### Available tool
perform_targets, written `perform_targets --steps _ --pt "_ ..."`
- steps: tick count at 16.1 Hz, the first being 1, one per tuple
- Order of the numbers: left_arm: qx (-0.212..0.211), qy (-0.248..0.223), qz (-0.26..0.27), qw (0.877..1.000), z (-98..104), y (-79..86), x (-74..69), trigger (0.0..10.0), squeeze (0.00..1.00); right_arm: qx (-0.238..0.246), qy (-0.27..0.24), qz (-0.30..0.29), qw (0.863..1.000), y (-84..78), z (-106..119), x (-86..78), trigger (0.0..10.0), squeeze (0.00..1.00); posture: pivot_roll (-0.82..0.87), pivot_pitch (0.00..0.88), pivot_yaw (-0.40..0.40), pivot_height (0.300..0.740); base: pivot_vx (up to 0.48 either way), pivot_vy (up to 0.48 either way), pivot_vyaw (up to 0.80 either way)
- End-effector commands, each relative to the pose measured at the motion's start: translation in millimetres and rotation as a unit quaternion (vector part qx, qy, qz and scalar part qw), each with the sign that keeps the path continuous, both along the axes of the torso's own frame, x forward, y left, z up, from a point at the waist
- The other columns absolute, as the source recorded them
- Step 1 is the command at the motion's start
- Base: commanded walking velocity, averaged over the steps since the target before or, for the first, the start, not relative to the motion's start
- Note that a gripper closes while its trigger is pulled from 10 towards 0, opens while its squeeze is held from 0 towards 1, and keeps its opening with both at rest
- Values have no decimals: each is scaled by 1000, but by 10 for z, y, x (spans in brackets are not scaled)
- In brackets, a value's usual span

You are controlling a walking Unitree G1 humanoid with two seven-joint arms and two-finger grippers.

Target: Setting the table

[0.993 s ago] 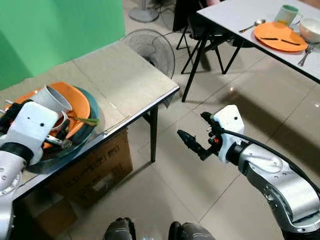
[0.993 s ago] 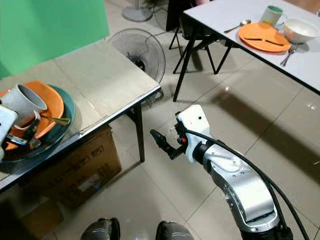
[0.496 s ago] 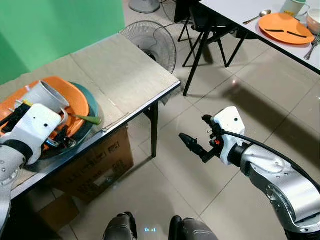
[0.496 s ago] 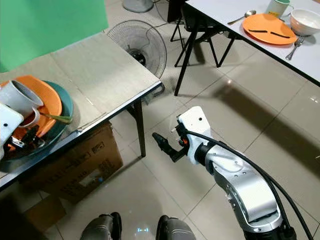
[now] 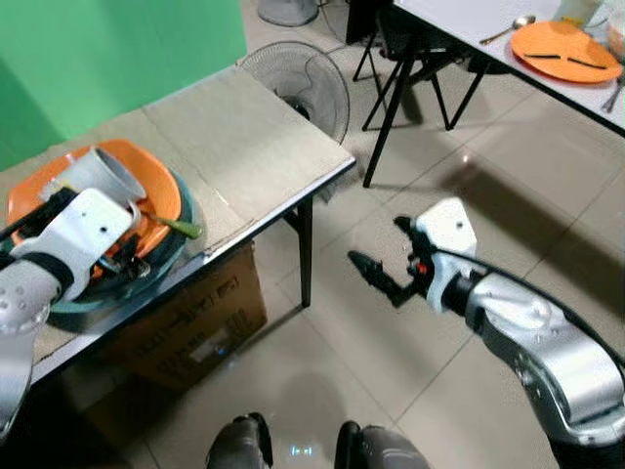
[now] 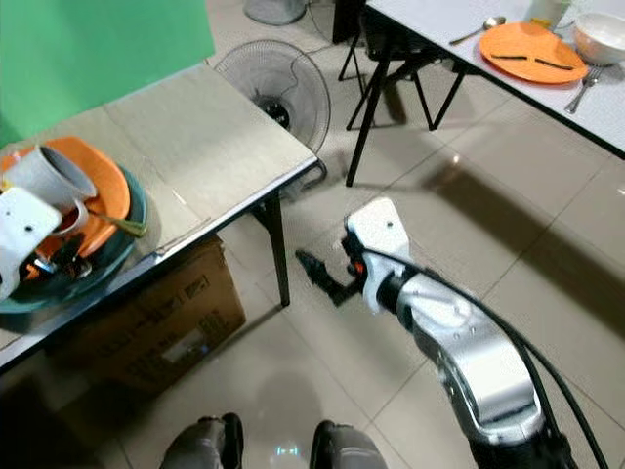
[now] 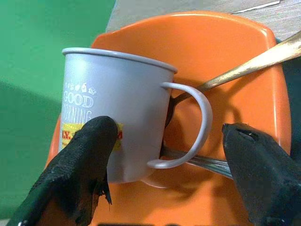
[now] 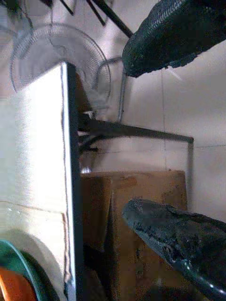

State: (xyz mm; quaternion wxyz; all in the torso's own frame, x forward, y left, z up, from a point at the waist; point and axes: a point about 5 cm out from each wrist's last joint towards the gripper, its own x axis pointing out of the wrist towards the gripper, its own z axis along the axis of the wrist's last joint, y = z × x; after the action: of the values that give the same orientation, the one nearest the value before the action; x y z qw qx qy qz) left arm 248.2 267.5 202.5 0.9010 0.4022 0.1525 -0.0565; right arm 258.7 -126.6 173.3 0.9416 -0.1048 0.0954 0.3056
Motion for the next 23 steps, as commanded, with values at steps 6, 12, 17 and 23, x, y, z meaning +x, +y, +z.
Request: perform_targets --steps 6,12,17,23 --pt "-4 78 -54 996 -126 -76 55 0 0 -23 13 51 998 37 -31 -28 10000 0 22 107 -19 740 0 0 0" --pt "26 76 -24 996 -57 62 152 0 0 -28 10 77 997 65 21 -15 10000 0 23 99 -29 740 0 0 0" --pt "9 71 -36 997 -7 41 218 0 0 -36 8 78 996 53 45 24 10000 0 22 95 -32 740 0 0 0" --pt "6 84 -43 996 -35 -10 230 0 0 -33 6 81 996 60 67 50 10000 0 22 91 -36 740 0 0 0"
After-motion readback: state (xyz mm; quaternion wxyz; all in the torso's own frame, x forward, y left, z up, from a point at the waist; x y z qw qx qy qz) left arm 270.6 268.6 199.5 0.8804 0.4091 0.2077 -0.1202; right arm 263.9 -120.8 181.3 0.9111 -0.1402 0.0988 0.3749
